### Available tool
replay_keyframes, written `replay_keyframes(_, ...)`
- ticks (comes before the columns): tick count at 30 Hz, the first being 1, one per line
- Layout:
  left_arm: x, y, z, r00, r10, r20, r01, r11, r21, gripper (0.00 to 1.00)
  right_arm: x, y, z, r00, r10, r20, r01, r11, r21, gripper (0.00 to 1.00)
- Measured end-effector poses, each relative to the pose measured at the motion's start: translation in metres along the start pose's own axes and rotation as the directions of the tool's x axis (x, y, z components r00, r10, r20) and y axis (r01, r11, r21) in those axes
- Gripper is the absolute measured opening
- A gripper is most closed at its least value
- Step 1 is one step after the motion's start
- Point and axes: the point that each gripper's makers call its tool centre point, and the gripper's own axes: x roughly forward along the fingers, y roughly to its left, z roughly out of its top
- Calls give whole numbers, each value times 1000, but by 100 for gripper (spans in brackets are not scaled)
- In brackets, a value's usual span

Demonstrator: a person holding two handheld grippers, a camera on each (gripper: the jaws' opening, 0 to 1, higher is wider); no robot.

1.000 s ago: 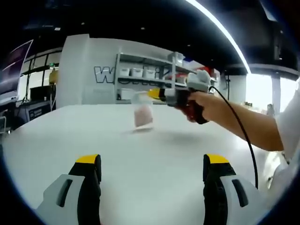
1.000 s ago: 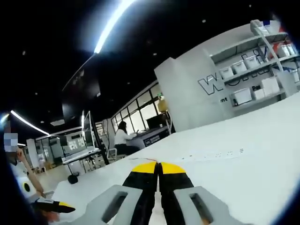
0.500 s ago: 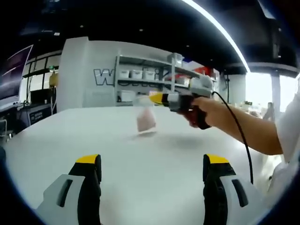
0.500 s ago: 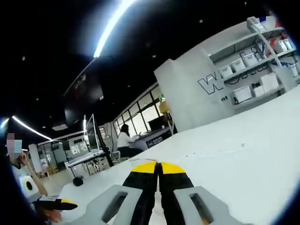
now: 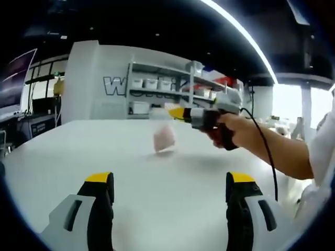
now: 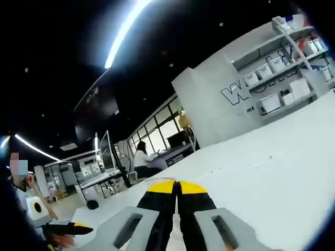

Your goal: Open the resealable bag by pulling the two sides of the seal apart until the entire bag opening is separated and visibly accessible.

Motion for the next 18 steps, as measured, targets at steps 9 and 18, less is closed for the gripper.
replay_keyframes(9, 0, -3, 0, 1000, -12, 3, 13, 1000, -17, 87, -11, 17, -8, 1000, 21, 6, -21, 999, 24, 0)
replay_keyframes(18, -1, -3, 0, 1000, -16, 3, 16, 1000, -20, 86, -17, 23, -11, 999, 32, 14, -33, 999, 40, 0)
